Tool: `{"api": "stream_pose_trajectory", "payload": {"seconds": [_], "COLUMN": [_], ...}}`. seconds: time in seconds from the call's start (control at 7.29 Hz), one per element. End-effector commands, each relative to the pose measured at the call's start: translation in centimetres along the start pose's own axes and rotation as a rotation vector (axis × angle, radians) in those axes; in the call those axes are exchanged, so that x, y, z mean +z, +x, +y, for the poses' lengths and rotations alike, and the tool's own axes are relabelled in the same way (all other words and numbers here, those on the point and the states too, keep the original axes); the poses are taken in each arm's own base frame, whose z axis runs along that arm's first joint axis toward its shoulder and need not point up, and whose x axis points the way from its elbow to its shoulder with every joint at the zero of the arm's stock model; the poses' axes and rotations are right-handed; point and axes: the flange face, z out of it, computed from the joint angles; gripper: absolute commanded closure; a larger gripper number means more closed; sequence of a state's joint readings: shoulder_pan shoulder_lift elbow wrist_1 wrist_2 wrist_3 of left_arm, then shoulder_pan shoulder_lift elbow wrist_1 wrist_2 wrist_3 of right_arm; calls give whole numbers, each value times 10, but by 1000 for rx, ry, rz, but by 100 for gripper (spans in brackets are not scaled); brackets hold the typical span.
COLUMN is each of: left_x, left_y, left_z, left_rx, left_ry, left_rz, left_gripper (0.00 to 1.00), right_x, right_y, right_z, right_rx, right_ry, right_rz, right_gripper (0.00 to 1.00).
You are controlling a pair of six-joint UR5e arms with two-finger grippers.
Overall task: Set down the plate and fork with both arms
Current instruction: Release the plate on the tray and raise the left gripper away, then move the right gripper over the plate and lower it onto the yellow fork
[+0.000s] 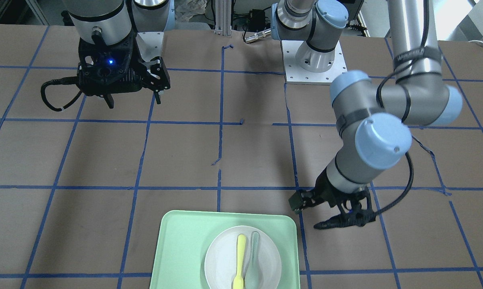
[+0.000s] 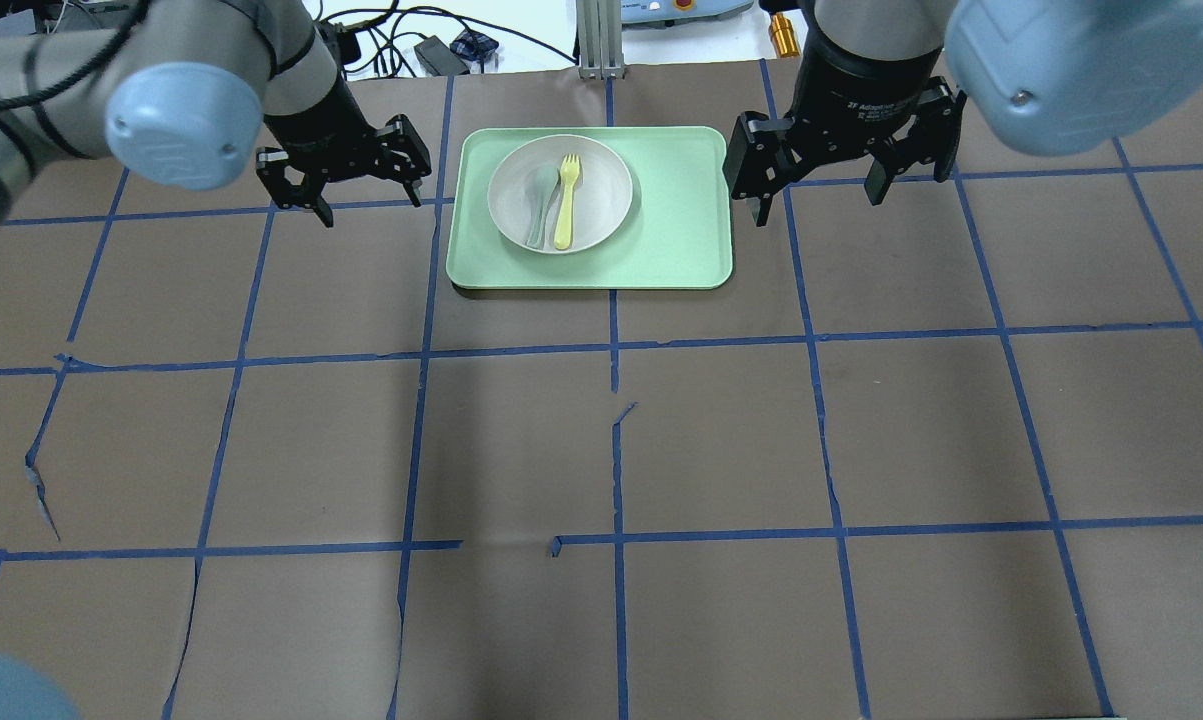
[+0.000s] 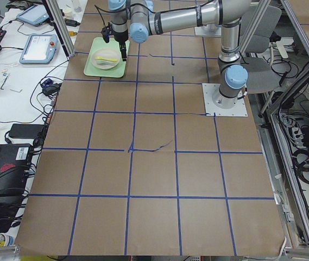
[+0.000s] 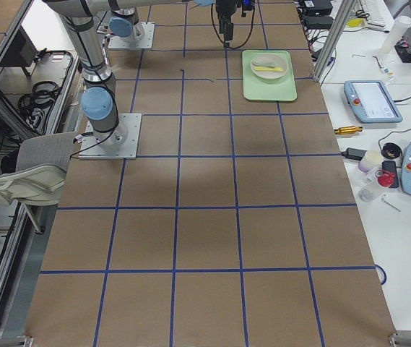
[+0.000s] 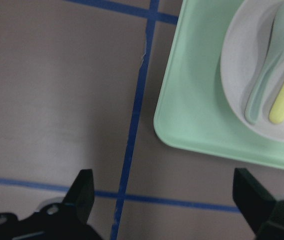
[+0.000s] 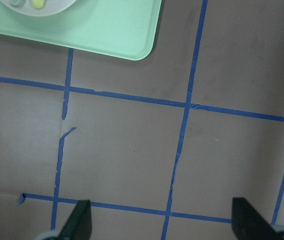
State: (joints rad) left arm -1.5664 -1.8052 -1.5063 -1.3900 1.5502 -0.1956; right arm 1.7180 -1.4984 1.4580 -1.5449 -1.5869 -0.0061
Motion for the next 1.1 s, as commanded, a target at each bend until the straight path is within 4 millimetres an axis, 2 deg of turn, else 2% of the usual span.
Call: {"api": "stream_pose_trajectory", "payload": {"seconds": [0.0,0.14,0.27,0.41,0.55,0.82,0.96], "left_x": [-74,-80,-70,-69,-66,-66,-67], "left_y": [-3,7,17,17,17,16,16], "left_z": [72,104,119,121,119,120,120], "left_rx": [19,51,82,85,85,85,86], "left_ry": [33,43,31,31,24,23,28], "left_rz": [-3,-3,-17,-25,-28,-30,-31], "left_gripper": [0,0,0,0,0,0,0], "right_x": [1,0,1,6,15,62,98], "right_y": [0,0,0,-1,-4,-51,-62], "right_z": [0,0,-1,-10,-30,-81,-119], "right_rx": [0,0,0,8,85,34,59], "right_ry": [-2,-1,1,36,85,93,53], "right_rz": [1,1,4,-2,-4,-6,-16], "right_gripper": [0,0,0,0,0,0,0]}}
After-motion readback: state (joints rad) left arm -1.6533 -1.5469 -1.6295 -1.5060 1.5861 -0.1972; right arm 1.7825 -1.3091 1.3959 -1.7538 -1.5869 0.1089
